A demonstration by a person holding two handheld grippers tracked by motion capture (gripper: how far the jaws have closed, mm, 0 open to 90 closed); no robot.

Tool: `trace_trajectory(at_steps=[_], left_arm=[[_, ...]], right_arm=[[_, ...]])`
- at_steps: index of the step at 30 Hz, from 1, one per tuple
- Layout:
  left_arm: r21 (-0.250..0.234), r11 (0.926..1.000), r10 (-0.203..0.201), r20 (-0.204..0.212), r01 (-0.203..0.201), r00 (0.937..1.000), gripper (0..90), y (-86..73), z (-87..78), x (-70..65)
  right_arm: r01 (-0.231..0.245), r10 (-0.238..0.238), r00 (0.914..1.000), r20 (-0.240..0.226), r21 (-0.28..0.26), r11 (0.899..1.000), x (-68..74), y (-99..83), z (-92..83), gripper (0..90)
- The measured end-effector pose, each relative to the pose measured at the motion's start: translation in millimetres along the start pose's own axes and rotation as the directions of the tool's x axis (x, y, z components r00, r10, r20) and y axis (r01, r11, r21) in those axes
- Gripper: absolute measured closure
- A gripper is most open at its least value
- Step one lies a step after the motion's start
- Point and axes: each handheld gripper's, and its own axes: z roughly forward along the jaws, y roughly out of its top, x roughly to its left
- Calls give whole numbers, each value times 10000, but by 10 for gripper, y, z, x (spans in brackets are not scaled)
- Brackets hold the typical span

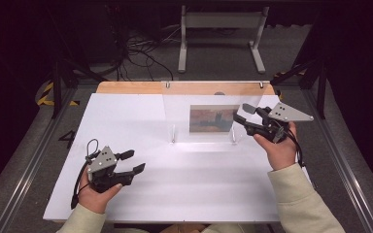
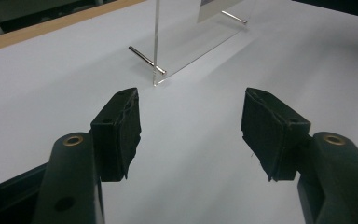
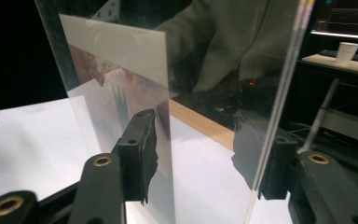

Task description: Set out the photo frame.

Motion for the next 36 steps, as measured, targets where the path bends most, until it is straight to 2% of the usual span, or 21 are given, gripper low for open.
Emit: trace_trajectory(at_steps=[11,16,20,23,28,36], left_arm=[[103,9997,-231,85,231,9997,374,-38,26,51],[131,9994,-319,50,319,9995,371,-50,23,69],[109,9992,-397,72,396,9992,369,-57,19,81],[98,9991,-412,24,412,9991,364,-60,11,90],[42,9988,-492,-12,492,9988,354,-70,-4,124],[-42,9980,-624,-55,624,9980,338,-79,-59,157]], right_arm=[[-261,228,9976,649,504,9984,-167,2,235,431],[-338,283,9963,817,676,9971,-193,-11,279,400],[-427,356,9947,967,732,9964,-206,-27,285,340],[-445,340,9915,1255,820,9956,-217,-23,237,291],[-331,216,9899,1399,805,9962,-210,-1,96,265],[-267,155,9934,1138,973,9949,-143,49,-261,252]])
